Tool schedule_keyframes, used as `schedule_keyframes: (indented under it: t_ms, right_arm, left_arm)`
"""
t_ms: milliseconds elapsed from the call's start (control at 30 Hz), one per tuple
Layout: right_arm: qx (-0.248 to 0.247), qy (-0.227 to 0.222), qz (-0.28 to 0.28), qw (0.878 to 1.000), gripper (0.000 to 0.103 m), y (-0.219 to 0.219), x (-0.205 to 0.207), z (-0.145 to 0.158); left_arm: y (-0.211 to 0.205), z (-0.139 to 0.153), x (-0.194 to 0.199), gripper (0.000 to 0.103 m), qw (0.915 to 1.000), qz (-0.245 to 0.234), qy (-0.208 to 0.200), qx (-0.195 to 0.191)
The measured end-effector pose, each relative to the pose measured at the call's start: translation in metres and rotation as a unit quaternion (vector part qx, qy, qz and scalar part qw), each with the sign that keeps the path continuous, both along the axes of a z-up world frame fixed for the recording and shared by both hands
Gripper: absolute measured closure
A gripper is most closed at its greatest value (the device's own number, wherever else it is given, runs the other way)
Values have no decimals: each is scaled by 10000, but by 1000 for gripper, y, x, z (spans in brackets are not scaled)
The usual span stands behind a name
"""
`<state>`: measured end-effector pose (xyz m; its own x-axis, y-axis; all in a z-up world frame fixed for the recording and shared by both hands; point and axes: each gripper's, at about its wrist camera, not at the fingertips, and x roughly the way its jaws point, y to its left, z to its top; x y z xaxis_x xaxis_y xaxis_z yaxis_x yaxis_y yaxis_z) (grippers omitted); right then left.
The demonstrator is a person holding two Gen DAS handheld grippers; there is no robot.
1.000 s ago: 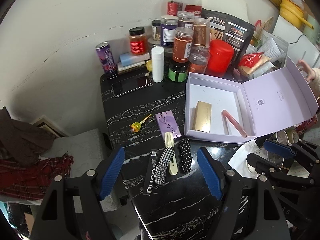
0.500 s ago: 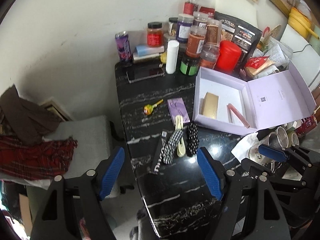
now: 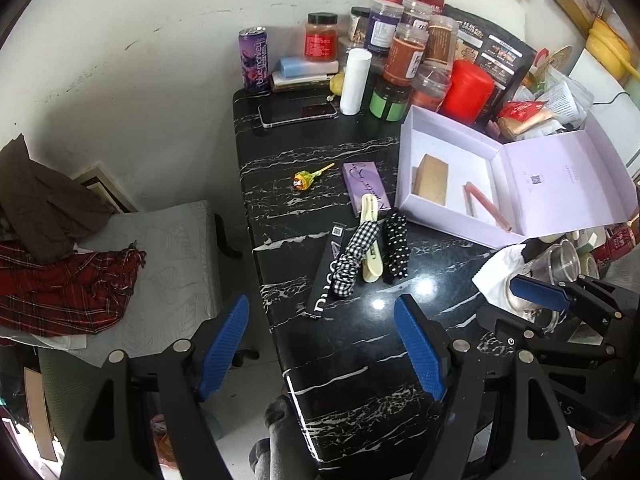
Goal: Organize rigid objects
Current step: 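Grasp the black DUCO box with the left tool while the right tool grasps the polka-dot scrunchie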
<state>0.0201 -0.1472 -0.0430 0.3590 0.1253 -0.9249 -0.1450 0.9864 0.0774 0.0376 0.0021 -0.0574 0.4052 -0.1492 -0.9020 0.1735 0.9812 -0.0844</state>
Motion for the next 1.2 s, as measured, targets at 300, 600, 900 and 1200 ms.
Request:
schedule_keyframes:
  t_ms: [300,600,900,1200]
  right_arm:
    - [11,234,100,9997,57,5,14,-27]
    - [-70,443,-20,9990,57,0,43,-53]
    - [-61,610,-102,9981,57,0,71,-82]
    - [44,621,-460,9970,57,-11,98,-108]
  left_arm:
    - [1,-35,18,28,9994,61,338,39]
    - [1,-68,36,28,9976,81,678,102]
    - [3,-113,56,28,9940,197,1065,137]
    - [-9,-137,60,37,9932,-50,1106,358]
